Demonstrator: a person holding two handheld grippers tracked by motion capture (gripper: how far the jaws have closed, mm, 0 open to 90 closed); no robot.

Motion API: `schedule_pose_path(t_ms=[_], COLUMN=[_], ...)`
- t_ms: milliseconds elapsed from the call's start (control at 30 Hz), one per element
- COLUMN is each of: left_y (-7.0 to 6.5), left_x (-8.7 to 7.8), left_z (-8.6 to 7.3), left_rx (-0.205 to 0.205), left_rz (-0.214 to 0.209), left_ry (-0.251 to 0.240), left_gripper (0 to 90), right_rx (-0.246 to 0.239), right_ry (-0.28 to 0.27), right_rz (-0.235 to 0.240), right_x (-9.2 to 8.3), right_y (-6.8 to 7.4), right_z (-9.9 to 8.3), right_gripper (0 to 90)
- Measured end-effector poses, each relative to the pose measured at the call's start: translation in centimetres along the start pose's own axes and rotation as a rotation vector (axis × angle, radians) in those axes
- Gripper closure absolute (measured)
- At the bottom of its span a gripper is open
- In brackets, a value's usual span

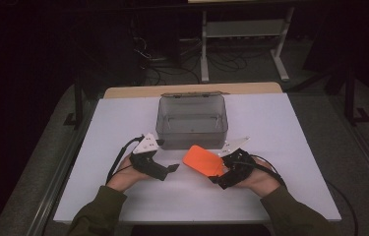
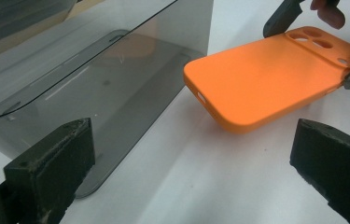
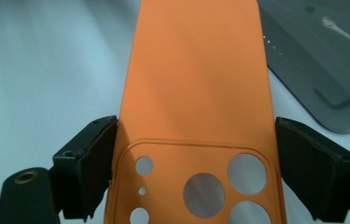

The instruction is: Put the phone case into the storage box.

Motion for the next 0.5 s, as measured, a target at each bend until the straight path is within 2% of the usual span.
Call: schedule_pose_path(t_ms=[500], left_y=[-0.17], left_x=[0.06], left_z=[-0.06], left_rx=[0.051], left_rz=[0.015], left_ry=[0.011], left_gripper=[0.0], right_rx=[0.006], right_ry=[0.007], right_rz=[0.0], right_x=[-0.04], right_y=[-0.13], right_z=[-0.08], right_gripper=[15.2])
Point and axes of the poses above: each handheld gripper's, and its own axes: x roughly forward along the jaws, z roughly out of its top, y roughly to its left, the point moved 1 cm from there along x, roughly forward along the jaws, and after that the axes turned 6 degrees about -z, right-handed, at the moved point
